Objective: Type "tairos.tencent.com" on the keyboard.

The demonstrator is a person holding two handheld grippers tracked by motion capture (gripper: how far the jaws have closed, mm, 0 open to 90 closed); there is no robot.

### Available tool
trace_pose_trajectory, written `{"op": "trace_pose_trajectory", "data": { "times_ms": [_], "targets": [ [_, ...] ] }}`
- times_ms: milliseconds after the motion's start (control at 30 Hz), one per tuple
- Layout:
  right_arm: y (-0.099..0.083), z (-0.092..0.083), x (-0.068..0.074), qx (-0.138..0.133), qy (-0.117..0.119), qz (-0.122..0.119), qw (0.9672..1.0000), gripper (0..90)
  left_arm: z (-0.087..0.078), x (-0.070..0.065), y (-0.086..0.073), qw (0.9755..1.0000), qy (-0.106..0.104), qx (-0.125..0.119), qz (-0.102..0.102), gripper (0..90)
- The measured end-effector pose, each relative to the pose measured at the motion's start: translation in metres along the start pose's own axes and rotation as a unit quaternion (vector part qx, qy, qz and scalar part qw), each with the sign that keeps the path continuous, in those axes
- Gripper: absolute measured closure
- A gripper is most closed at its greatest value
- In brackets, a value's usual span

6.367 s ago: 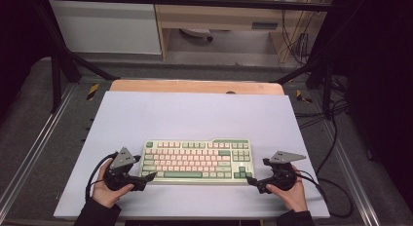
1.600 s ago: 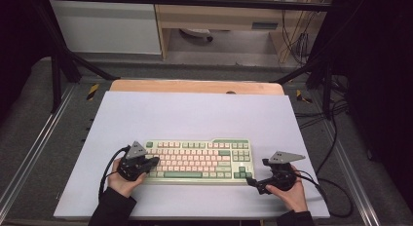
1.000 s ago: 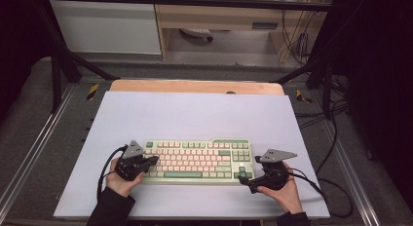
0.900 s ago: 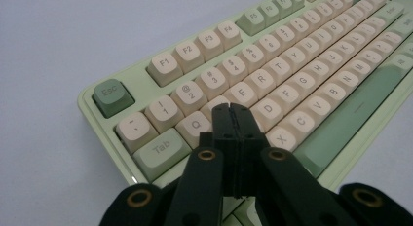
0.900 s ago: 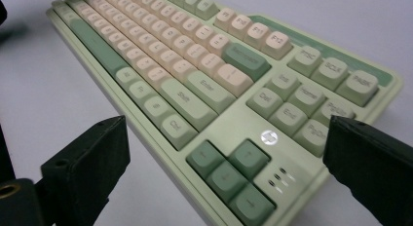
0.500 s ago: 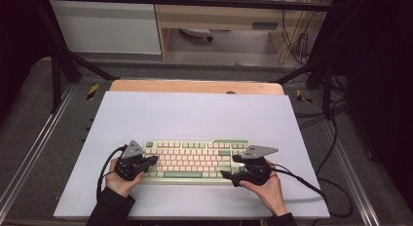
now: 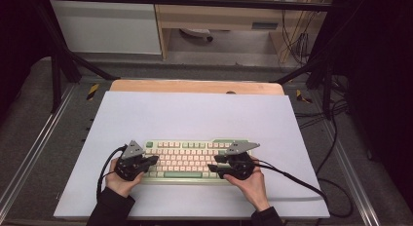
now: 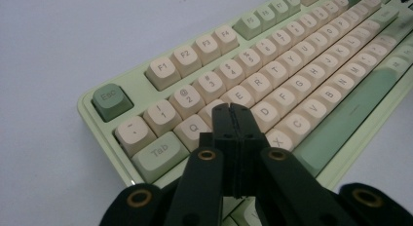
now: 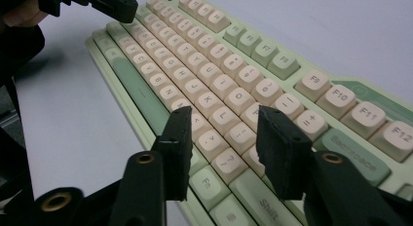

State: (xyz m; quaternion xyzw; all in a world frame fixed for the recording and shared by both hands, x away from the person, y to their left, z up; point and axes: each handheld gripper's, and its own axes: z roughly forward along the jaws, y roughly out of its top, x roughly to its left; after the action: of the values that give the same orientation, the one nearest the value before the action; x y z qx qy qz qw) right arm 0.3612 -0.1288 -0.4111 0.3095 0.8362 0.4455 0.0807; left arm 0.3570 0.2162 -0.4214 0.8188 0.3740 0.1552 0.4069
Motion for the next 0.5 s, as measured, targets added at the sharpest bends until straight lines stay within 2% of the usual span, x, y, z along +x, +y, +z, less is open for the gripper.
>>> {"op": "trace_pose_trajectory", "data": {
  "times_ms": [367,500],
  "targets": [
    [0.014,0.021,0.004,-0.003,-0.004,0.009,0.9999,79.2,0.000,0.000,0.000,1.0000,-0.001,0.000,0.000,89.9],
    [0.019,0.028,0.006,0.005,-0.011,0.002,0.9999,84.0,0.000,0.000,0.000,1.0000,-0.001,0.000,0.001,89.9]
  ]
}}
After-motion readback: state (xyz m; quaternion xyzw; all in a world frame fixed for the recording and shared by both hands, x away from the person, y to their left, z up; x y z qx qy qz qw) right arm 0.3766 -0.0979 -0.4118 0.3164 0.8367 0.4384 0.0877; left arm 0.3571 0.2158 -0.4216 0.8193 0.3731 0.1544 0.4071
